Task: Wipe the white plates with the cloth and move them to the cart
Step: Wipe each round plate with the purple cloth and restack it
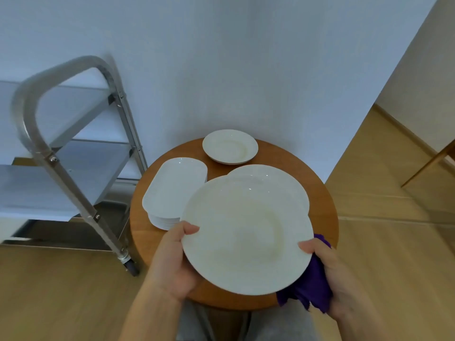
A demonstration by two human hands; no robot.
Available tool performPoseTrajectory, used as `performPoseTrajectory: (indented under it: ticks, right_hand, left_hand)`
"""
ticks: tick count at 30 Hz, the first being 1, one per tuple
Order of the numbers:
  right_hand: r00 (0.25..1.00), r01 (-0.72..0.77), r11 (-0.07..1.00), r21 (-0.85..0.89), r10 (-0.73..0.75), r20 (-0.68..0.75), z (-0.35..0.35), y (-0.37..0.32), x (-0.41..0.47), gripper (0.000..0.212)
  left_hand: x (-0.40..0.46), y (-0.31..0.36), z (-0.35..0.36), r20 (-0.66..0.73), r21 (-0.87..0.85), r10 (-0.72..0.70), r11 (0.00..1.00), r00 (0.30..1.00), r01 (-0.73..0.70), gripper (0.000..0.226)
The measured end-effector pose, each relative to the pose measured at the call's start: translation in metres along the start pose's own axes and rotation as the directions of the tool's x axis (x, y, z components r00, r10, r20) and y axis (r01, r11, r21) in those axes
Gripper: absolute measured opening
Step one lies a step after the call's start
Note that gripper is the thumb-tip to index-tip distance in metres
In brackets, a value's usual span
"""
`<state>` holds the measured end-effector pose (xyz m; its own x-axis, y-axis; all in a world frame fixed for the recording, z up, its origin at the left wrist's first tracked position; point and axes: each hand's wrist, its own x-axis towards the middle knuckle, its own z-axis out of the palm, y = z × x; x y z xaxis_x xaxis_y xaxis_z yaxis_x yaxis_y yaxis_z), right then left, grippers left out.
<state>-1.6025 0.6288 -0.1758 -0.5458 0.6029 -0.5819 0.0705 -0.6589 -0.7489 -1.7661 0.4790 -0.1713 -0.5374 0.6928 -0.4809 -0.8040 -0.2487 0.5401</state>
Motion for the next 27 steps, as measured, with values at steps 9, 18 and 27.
performPoseTrajectory:
  ticks: [9,18,27]
  right_hand:
    - [0.643,0.717,0.661,-0.223,-0.750,-0.155,0.009,-0.009,-0.041,0.050]
    - [0.825,0.390,0.157,-0.908,-0.497,0.268,0.054,0.024,-0.020,0.086]
    - [0.676,0.473,-0.040,-0.880,-0.624,0.391,0.088,0.023,0.035,0.082]
  left_hand:
    - [-0.014,-0.042,-0.004,-0.120,-0.081,0.228,0.968,0.966,-0.239,0.024]
    - [-0.015,-0.056,0.001,-0.019,-0.176,0.256,0.951,0.967,-0.255,0.039]
    - [-0.012,-0.065,0.005,-0.021,0.061,0.276,0.960,0.961,-0.274,0.040]
